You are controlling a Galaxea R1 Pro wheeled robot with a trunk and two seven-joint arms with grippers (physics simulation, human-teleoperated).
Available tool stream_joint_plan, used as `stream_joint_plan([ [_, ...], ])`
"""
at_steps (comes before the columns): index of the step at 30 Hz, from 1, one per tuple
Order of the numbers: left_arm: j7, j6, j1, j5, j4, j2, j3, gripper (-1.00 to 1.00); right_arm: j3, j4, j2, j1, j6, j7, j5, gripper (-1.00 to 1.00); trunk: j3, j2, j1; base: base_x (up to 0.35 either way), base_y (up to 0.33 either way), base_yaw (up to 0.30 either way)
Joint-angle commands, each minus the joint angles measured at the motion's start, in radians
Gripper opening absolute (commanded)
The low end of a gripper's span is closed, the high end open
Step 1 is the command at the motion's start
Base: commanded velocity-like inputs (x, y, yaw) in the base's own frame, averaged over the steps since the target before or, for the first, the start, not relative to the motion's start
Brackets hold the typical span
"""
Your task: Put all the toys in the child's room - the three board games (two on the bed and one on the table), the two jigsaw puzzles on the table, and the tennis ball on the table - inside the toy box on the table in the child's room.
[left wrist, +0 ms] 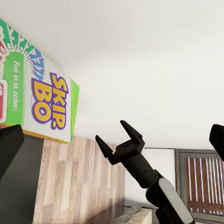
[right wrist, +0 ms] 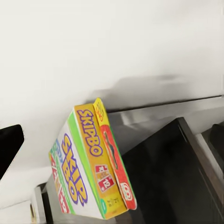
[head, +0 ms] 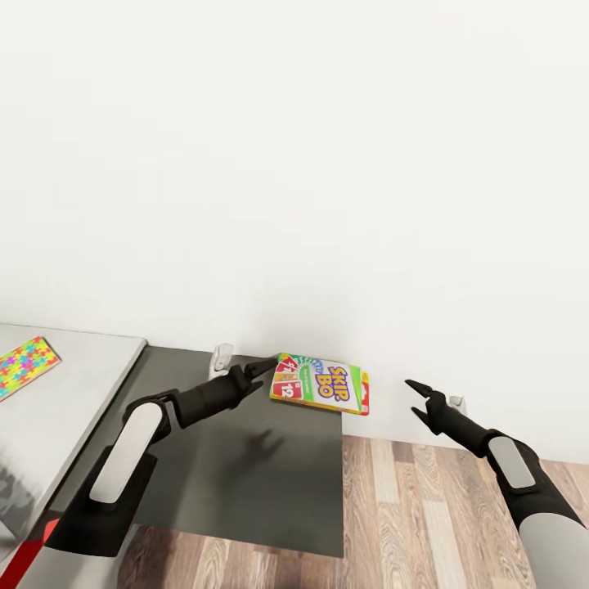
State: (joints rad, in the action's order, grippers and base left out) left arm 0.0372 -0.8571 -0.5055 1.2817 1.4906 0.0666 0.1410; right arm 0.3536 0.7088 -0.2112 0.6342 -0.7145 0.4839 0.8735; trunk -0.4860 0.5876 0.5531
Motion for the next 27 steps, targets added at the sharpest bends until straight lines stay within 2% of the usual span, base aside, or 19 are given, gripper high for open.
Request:
stream_joint_plan([
  [1, 0.004, -0.002, -0.001, 0.005, 0.001, 0.001, 0.001, 1.0, 0.003, 0.0, 0.0, 0.001, -0.013, 0.002, 0.007, 1.0, -0.004, 0.008, 0.004, 0.0, 0.0, 0.0],
  [12, 0.004, -0.002, -0.001, 0.005, 0.0, 0.001, 0.004, 1.0, 0.004, -0.002, 0.002, 0.001, -0.033, 0.002, 0.057, 1.0, -0.039, 0.085, 0.046, 0.0, 0.0, 0.0],
  [27, 0.004, -0.002, -0.001, 0.005, 0.0, 0.001, 0.003, 1.0, 0.004, -0.057, 0.014, 0.001, -0.035, 0.001, 0.069, 1.0, -0.086, 0.19, 0.104, 0.0, 0.0, 0.0],
])
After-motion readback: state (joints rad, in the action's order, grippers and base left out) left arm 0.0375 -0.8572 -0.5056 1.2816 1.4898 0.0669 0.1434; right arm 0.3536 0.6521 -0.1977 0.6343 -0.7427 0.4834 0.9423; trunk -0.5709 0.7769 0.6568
